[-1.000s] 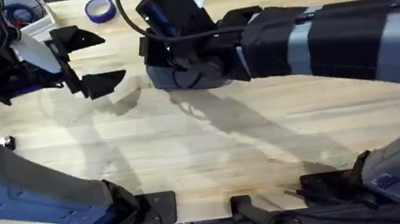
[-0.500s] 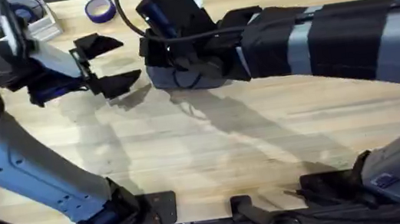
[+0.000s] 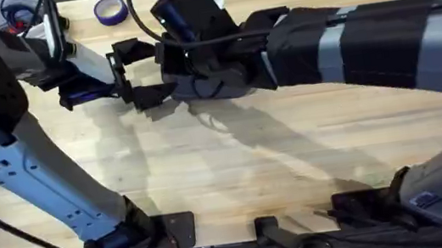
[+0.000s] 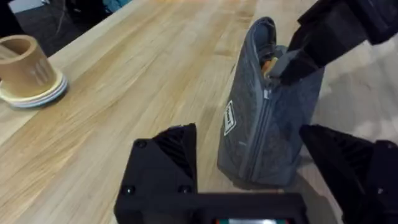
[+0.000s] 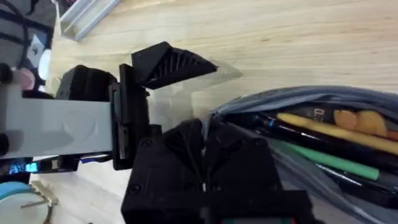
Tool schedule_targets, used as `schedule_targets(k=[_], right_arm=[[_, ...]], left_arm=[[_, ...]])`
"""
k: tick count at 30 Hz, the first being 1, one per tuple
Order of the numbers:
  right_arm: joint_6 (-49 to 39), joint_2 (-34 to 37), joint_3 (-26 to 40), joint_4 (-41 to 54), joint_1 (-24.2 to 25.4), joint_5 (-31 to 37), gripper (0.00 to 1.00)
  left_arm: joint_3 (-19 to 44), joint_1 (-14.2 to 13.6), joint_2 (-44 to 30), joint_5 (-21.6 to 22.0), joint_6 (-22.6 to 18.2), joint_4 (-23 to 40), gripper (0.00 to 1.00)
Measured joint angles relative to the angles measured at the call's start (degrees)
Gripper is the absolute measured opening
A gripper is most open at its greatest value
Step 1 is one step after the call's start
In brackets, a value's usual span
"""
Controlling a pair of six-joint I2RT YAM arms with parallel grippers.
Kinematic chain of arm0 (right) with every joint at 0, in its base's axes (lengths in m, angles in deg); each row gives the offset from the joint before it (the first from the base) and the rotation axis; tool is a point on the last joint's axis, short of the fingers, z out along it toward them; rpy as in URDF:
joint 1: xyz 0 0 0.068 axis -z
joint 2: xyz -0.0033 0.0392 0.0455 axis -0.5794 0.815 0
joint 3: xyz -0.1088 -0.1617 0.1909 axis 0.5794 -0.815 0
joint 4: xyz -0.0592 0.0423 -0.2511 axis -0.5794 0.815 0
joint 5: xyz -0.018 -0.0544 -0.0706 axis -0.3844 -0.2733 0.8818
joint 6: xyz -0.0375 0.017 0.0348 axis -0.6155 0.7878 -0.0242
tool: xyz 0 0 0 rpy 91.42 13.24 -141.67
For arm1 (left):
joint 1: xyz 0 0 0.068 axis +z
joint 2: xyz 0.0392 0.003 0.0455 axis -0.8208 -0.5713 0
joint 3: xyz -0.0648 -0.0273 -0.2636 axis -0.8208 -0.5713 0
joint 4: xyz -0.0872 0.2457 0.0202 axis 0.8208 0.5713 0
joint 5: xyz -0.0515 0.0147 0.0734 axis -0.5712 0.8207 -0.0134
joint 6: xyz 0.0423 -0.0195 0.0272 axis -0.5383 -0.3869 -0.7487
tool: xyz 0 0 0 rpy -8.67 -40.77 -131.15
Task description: Unzip the bag, pick up the pens from the table one at a time and place them inside, then zip the bag closed.
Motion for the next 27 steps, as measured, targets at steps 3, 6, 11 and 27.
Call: schedule_targets(k=[3, 6, 11, 27], right_arm=[[0.0, 0.0, 0.0, 0.0, 0.0, 0.0, 0.031], [-0.1, 0.0, 0.0, 0.0, 0.0, 0.0, 0.031], [-0.2, 0.0, 0.0, 0.0, 0.0, 0.0, 0.031], [-0.2, 0.0, 0.0, 0.4, 0.0, 0.0, 0.031]], left_arm=[[0.0, -0.9, 0.0, 0.0, 0.0, -0.2, 0.993], [0.0, -1.6, 0.0, 0.1, -0.1, -0.4, 0.992], [0.0, -2.2, 0.0, 0.3, -0.3, -0.6, 0.899], [0.0, -4.6, 0.0, 0.7, -1.2, -1.9, 0.054]])
